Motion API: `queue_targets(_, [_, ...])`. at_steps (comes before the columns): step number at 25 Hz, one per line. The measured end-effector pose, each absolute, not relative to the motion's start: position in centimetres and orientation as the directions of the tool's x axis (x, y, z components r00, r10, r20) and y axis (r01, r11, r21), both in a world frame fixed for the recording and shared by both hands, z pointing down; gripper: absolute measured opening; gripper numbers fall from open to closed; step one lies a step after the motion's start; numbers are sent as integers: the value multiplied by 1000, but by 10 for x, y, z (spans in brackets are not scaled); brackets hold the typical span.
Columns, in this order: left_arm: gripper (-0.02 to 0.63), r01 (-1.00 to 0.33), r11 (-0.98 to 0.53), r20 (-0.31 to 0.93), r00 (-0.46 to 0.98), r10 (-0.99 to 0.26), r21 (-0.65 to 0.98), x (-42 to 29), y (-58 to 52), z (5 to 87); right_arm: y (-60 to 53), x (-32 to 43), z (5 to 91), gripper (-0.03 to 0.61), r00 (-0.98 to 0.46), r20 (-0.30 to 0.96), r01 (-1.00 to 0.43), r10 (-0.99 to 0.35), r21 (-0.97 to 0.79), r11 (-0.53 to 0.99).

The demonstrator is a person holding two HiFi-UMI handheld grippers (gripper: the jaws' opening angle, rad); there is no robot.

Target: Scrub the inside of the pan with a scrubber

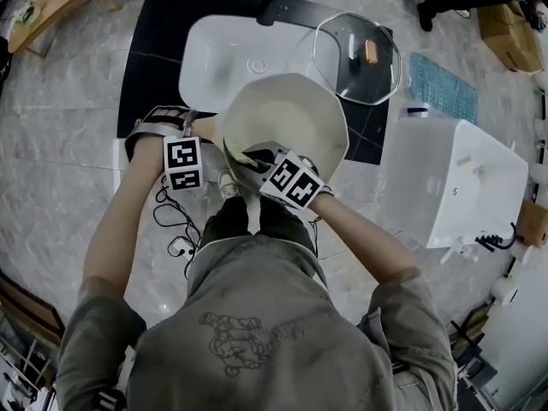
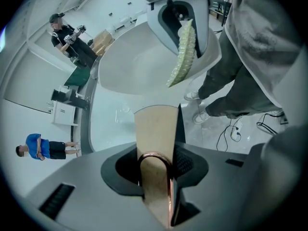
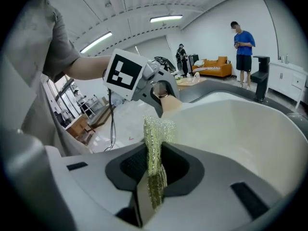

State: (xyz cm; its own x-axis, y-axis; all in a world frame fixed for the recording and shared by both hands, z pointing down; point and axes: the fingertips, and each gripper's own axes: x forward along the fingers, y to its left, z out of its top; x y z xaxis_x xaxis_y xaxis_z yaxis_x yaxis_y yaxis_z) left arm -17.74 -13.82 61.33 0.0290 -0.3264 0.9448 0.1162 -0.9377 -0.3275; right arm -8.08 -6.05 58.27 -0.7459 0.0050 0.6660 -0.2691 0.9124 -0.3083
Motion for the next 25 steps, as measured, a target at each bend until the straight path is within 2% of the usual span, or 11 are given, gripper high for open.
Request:
queue_targets(8, [144, 116, -938, 945, 15, -328, -327, -178, -139, 614, -8, -51, 567, 84, -713, 652, -121, 258, -476, 871])
queue_targets(12, [144, 115, -936, 943, 11, -332, -331, -178, -139, 614, -1, -40, 547, 83, -747, 594, -109, 300, -554, 825])
queue_targets(14, [144, 114, -935, 942, 12, -336, -335, -178, -139, 614, -9, -37, 531, 83, -788, 552, -128, 274, -581, 804])
queue_targets(16, [144, 115, -934, 941, 12, -339, -338, -178, -139, 614, -33, -33, 513, 83, -841, 519, -200, 156, -565, 800])
queue_targets(19, [144, 113, -933, 940, 12, -342, -341, -178, -139, 614, -93, -20, 485, 83, -848, 500, -404, -177, -393, 826])
queue_targets(22, [144, 112, -932, 939, 9, -345, -343, -177, -140, 614, -153, 12, 471, 83, -701, 511, -628, -497, -113, 770])
queue_targets(25, [144, 113, -932, 938, 9, -346, -345, -177, -140, 613, -191, 39, 475, 84, -550, 537, -745, -640, 32, 667])
